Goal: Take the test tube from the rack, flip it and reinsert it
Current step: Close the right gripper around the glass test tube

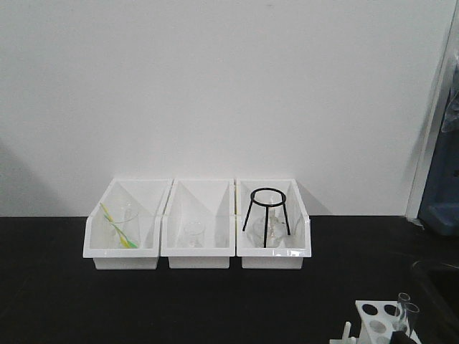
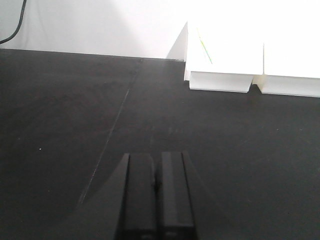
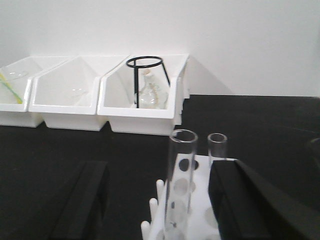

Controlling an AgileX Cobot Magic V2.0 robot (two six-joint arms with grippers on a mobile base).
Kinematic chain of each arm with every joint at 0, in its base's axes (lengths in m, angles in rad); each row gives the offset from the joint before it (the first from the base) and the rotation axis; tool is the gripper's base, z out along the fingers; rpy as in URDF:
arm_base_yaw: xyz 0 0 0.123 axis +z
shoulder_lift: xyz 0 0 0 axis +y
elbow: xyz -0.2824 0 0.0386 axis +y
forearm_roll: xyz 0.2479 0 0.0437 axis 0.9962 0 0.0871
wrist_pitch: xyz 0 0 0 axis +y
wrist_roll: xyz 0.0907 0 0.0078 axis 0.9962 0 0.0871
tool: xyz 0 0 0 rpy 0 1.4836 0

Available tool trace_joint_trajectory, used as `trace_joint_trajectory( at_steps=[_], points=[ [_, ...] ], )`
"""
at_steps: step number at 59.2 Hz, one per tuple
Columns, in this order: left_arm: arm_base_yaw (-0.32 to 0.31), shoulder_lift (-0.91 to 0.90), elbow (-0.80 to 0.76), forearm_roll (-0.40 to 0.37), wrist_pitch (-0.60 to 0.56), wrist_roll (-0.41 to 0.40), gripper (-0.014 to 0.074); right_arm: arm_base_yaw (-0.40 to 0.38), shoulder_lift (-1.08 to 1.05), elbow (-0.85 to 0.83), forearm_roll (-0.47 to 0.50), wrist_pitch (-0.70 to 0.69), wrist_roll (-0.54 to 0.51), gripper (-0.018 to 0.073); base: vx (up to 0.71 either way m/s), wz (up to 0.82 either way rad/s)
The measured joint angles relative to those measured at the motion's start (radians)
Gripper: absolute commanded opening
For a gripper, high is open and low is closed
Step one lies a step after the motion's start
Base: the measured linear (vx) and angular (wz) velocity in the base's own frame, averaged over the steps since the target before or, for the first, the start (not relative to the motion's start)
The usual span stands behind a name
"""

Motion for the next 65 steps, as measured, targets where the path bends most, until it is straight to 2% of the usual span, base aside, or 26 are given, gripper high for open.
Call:
trace_joint_trajectory(
  at_steps=[10,34,43,52,65],
  points=[
    [0.0,0.0,0.0,0.0,0.0,0.0,-0.0006,0.0,0.162,-0.063,-0.017,-0.095,-0.005,0.0475,0.0,0.0],
    [0.0,0.0,0.0,0.0,0.0,0.0,-0.0006,0.0,0.292,-0.109,0.001,-0.11,-0.074,0.0471,0.0,0.0],
    [0.0,0.0,0.0,0.0,0.0,0.0,-0.0006,0.0,0.346,-0.109,0.013,-0.13,-0.087,0.0438,0.0,0.0],
    [0.0,0.0,0.0,0.0,0.0,0.0,-0.0006,0.0,0.363,-0.109,0.024,-0.149,-0.087,0.0293,0.0,0.0],
    [0.0,0.0,0.0,0.0,0.0,0.0,-0.0006,0.0,0.363,-0.109,0.024,-0.164,-0.089,-0.0017,0.0,0.0]
  ],
)
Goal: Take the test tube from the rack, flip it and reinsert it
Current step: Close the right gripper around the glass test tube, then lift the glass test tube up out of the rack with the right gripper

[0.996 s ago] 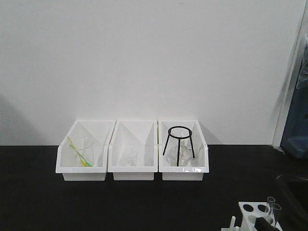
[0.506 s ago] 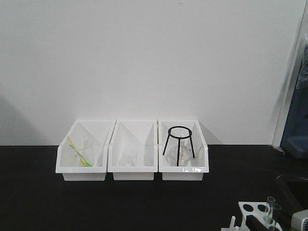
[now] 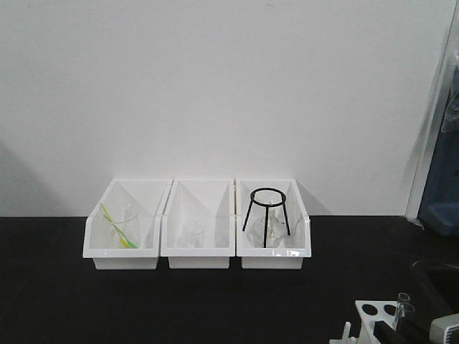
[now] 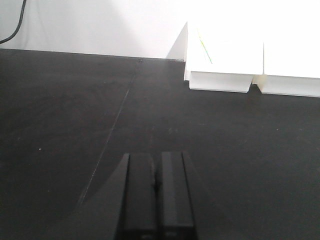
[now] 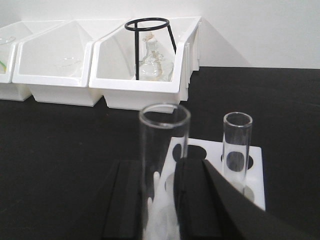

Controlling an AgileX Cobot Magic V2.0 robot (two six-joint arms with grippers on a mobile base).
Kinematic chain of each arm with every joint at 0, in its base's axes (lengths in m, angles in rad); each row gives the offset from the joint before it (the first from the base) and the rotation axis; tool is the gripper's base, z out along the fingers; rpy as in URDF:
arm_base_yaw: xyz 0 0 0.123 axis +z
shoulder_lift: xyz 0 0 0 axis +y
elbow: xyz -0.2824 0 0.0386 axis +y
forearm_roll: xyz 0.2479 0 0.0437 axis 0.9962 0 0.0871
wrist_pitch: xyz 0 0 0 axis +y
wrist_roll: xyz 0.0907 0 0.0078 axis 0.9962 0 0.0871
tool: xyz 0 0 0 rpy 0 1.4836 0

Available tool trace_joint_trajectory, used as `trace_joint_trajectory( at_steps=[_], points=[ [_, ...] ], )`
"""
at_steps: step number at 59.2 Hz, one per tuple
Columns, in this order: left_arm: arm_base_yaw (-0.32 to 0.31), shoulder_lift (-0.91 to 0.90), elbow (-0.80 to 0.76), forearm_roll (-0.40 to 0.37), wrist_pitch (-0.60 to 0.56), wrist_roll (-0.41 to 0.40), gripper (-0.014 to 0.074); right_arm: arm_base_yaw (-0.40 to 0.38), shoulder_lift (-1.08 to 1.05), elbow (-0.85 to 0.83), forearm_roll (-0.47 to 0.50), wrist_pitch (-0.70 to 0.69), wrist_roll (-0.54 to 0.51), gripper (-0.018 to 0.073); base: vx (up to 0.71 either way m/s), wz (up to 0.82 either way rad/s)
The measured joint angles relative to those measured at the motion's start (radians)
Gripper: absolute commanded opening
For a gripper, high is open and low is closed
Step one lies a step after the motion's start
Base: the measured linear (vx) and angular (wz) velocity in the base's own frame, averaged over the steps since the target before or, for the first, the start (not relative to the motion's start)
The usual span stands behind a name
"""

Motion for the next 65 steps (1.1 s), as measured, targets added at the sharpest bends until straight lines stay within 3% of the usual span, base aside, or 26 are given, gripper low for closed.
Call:
trace_joint_trajectory(
  at_steps=[18,31,50,65],
  points=[
    [0.0,0.0,0.0,0.0,0.0,0.0,-0.0006,0.0,-0.019,0.0,0.0,0.012,-0.004,-0.0012,0.0,0.0],
    [0.0,0.0,0.0,0.0,0.0,0.0,-0.0006,0.0,-0.152,-0.001,0.0,0.101,-0.001,-0.0012,0.0,0.0],
    [0.0,0.0,0.0,0.0,0.0,0.0,-0.0006,0.0,-0.382,-0.114,-0.087,0.373,0.077,-0.0012,0.0,0.0],
    [0.0,0.0,0.0,0.0,0.0,0.0,-0.0006,0.0,-0.498,-0.22,-0.138,0.503,0.135,-0.0012,0.0,0.0]
  ],
)
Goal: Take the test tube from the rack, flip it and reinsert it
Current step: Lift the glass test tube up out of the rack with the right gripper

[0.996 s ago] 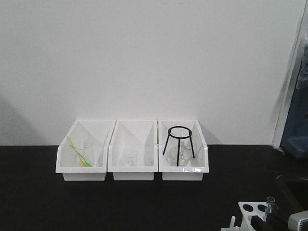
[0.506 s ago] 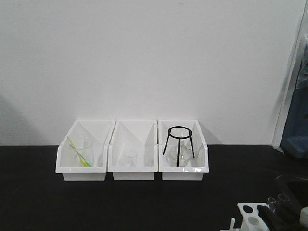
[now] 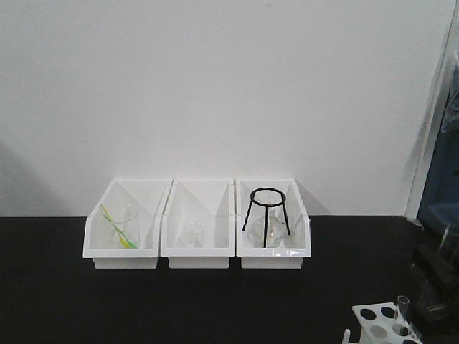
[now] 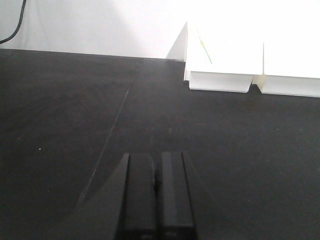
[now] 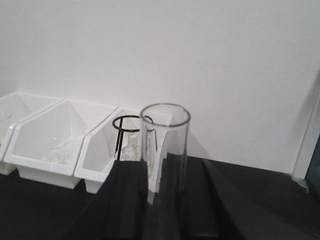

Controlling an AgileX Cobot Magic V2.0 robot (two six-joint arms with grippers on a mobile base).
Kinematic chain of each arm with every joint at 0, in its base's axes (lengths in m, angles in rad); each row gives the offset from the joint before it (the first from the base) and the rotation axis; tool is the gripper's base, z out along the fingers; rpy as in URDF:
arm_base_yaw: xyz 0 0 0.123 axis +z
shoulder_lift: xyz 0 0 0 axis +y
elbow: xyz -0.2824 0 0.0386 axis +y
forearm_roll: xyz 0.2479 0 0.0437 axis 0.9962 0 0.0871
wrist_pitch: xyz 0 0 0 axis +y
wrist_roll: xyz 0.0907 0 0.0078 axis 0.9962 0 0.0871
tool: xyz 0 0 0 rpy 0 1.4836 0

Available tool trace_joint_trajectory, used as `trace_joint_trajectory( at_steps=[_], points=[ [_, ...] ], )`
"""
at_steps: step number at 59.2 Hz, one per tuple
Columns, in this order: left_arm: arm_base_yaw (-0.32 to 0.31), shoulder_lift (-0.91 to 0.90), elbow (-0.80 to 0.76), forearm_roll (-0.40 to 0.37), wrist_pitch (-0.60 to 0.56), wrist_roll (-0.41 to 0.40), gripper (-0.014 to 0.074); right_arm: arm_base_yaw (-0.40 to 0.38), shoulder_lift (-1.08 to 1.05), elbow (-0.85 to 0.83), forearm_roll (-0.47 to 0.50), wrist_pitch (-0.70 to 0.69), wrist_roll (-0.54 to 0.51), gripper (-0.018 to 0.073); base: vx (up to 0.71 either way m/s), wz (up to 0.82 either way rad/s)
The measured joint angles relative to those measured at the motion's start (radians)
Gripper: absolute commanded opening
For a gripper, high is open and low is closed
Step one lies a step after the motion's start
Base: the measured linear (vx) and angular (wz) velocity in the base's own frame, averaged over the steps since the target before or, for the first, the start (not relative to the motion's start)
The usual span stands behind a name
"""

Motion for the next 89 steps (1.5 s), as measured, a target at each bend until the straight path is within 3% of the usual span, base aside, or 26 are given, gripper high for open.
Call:
trace_joint_trajectory(
  at_steps=[11,17,31,42,48,56,72,81,89],
  points=[
    [0.0,0.0,0.0,0.0,0.0,0.0,-0.0006,0.0,-0.035,-0.058,-0.015,0.102,0.003,-0.0012,0.0,0.0],
    [0.0,0.0,0.0,0.0,0.0,0.0,-0.0006,0.0,-0.036,-0.088,-0.123,0.156,-0.008,-0.0012,0.0,0.0],
    [0.0,0.0,0.0,0.0,0.0,0.0,-0.0006,0.0,-0.036,-0.153,-0.62,0.213,-0.027,-0.001,0.0,0.0],
    [0.0,0.0,0.0,0.0,0.0,0.0,-0.0006,0.0,-0.036,-0.164,-1.135,0.187,-0.065,-0.0008,0.0,0.0],
    [0.0,0.0,0.0,0.0,0.0,0.0,-0.0006,0.0,-0.036,-0.164,-1.253,0.171,-0.081,-0.0008,0.0,0.0],
    [0.0,0.0,0.0,0.0,0.0,0.0,-0.0006,0.0,-0.036,-0.164,-1.266,0.189,-0.024,-0.0008,0.0,0.0],
    [0.0,0.0,0.0,0.0,0.0,0.0,-0.0006,0.0,-0.036,-0.174,-0.798,0.373,0.425,-0.0008,0.0,0.0],
    [0.0,0.0,0.0,0.0,0.0,0.0,-0.0006,0.0,-0.036,-0.174,-0.661,0.328,0.626,-0.0008,0.0,0.0],
    [0.0,0.0,0.0,0.0,0.0,0.0,-0.0006,0.0,-0.036,-0.174,-0.629,0.287,0.699,-0.0008,0.0,0.0]
  ],
)
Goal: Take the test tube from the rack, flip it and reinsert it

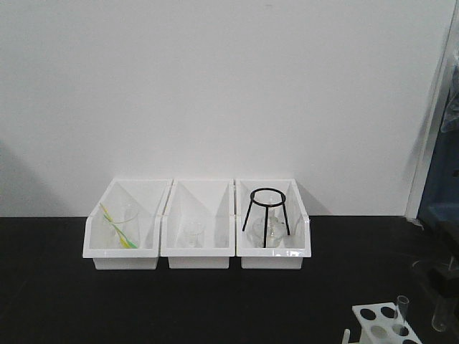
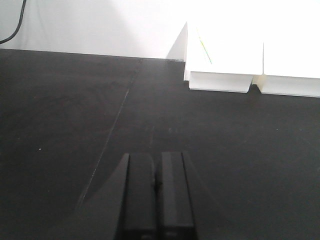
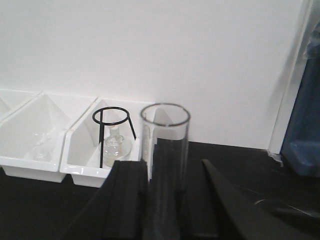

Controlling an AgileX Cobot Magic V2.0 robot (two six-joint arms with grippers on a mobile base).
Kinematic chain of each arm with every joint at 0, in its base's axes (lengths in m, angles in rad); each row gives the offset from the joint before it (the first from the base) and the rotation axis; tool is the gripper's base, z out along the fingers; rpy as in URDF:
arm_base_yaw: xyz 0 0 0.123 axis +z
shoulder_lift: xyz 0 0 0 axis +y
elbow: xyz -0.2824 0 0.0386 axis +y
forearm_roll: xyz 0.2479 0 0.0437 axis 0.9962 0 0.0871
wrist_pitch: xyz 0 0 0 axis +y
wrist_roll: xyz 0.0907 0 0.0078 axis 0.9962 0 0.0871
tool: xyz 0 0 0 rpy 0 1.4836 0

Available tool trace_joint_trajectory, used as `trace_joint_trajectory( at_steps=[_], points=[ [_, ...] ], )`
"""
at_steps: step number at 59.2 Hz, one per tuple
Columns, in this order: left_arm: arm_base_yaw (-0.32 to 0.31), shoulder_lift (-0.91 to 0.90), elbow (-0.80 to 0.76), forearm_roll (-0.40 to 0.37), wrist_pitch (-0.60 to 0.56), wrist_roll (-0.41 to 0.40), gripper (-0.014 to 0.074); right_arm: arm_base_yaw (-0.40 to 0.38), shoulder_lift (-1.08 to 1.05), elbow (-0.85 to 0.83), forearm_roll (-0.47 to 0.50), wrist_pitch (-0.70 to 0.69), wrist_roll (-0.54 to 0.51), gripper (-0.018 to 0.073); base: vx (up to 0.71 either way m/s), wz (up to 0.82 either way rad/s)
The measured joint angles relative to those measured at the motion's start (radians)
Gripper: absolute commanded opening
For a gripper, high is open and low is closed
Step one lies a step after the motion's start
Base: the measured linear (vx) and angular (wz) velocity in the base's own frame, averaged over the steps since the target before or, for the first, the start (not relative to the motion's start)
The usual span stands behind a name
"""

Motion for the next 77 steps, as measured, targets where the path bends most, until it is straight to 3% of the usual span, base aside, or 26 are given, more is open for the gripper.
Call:
trace_joint_trajectory(
  at_steps=[12,20,27,33,42,58,77],
  points=[
    [0.0,0.0,0.0,0.0,0.0,0.0,-0.0006,0.0,0.0,0.077,0.004,-0.092,0.004,-0.0008,0.0,0.0],
    [0.0,0.0,0.0,0.0,0.0,0.0,-0.0006,0.0,0.0,0.157,0.069,-0.166,-0.077,-0.0008,0.0,0.0],
    [0.0,0.0,0.0,0.0,0.0,0.0,-0.0006,0.0,0.0,0.211,0.248,-0.263,-0.242,-0.0008,0.0,0.0],
    [0.0,0.0,0.0,0.0,0.0,0.0,-0.0006,0.0,0.0,0.249,0.449,-0.446,-0.378,-0.0008,0.0,0.0],
    [0.0,0.0,0.0,0.0,0.0,0.0,-0.0006,0.0,0.0,0.267,0.62,-0.614,-0.458,-0.0008,0.0,0.0],
    [0.0,0.0,0.0,0.0,0.0,0.0,-0.0006,0.0,0.0,0.286,0.674,-0.487,-0.607,-0.0008,0.0,0.0],
    [0.0,0.0,0.0,0.0,0.0,0.0,-0.0006,0.0,0.0,0.402,0.864,-0.482,-0.808,-0.0008,0.0,0.0]
  ],
)
